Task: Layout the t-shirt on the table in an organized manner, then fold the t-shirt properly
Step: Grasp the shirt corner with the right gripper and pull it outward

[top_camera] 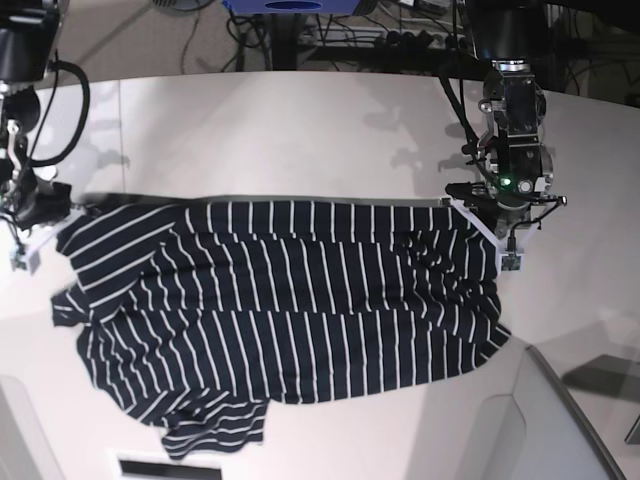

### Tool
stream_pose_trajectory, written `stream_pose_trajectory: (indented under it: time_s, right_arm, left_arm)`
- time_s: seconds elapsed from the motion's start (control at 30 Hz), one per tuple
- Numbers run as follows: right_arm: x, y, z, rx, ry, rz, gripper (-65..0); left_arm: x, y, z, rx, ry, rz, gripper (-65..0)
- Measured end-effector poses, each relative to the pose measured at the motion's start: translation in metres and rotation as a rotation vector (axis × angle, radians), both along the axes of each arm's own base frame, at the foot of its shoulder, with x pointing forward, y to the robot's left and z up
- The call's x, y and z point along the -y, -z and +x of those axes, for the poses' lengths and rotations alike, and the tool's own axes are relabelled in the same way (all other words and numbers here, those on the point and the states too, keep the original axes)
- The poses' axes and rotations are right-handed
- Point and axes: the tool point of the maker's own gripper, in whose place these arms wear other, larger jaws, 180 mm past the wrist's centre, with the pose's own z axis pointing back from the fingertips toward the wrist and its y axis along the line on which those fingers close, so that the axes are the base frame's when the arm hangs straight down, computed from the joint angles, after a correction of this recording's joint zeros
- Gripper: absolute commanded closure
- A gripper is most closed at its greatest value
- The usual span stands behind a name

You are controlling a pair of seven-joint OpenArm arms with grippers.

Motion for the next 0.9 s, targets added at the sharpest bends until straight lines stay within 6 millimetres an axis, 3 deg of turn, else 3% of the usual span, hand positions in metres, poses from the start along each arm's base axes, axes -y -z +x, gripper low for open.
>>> stream_pose_trajectory:
  time_s: [0.13,0.27,0.43,0.6,0.7,0.77,0.9]
  right_arm:
    - [-0.009,-0.015,-0.011,0.009,0.057,-0.007,-0.2]
    - [-0.029,-0.013,-0.030,-0.035,0.148,0.094,-0.2]
    - [-0.004,-0.006,-0.059,-0.027,0.345,0.121,-0.2]
    - [-0.002,-0.017,-0.039,0.001,0.252,0.080,-0.3]
    - [0.013,-0.024,-0.038,0.011,0.245,0.035,-0.6]
    - [0.022,-0.027,-0.039,0.004,0.246,0.012,-6.0]
    - [0.029,-0.032,-0.036,0.015,0.239,-0.002,-28.2]
  left_arm:
    - [0.000,0.000,0.000,0.001,0.000,0.000,0.0]
    - [-0.001,0.000,0.000,0.000,-0.002,0.001,0.0]
    - [-0.001,0.000,0.000,0.000,-0.002,0.001,0.0]
    - [-0.001,0.000,0.000,0.000,-0.002,0.001,0.0]
    - [0.000,0.000,0.000,0.001,-0.001,0.000,0.0]
    - [-0.001,0.000,0.000,0.000,-0.001,0.001,0.0]
    - [-0.001,0.000,0.000,0.001,-0.001,0.001,0.0]
